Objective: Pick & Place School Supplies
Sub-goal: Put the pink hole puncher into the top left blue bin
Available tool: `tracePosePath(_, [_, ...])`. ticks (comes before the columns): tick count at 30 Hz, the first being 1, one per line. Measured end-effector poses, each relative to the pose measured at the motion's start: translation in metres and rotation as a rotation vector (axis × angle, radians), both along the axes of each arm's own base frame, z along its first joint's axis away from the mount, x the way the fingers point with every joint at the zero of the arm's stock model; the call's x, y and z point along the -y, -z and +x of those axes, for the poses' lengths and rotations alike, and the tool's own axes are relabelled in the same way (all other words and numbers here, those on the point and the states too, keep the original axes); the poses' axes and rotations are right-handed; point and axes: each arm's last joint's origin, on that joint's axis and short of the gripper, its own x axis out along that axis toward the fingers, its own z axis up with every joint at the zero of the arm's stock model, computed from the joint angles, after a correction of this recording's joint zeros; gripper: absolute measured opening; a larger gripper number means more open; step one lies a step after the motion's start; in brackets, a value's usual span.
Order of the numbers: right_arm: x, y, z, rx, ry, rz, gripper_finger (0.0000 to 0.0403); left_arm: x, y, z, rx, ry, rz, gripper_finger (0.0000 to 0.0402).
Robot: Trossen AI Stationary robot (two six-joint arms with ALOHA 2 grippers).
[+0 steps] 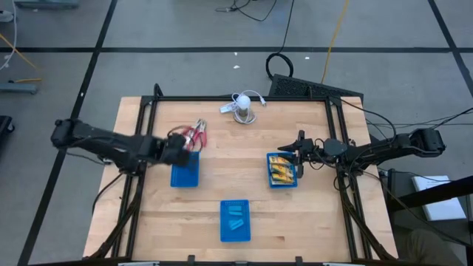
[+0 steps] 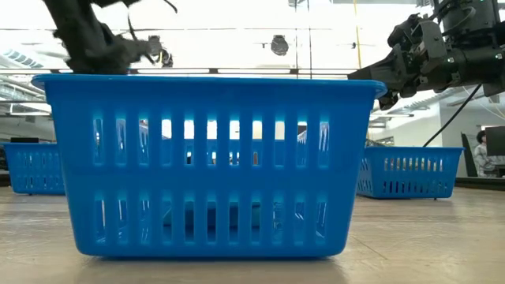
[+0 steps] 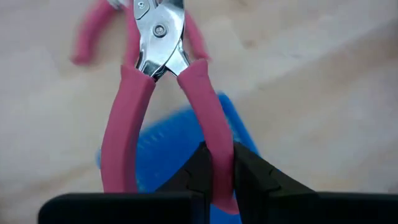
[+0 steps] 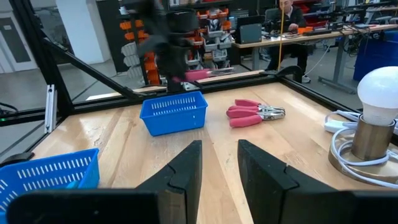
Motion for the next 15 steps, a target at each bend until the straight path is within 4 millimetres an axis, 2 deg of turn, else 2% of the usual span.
tracePosePath(4, [0.000, 0.000, 0.000, 0.000, 0.000, 0.000, 0.0093, 0.034, 0.000, -0.003, 0.064, -0.002, -0.015, 0.0044])
tracePosePath(8, [0.000, 0.000, 0.000, 0.000, 0.000, 0.000, 0.0093, 0.059, 0.008, -0.005, 0.080, -0.019, -0.034, 0.0040])
tracePosePath(15, [0.000, 0.000, 0.000, 0.000, 0.000, 0.000, 0.0093, 0.085, 0.026, -0.003, 0.038, -0.038, -0.058, 0.0043])
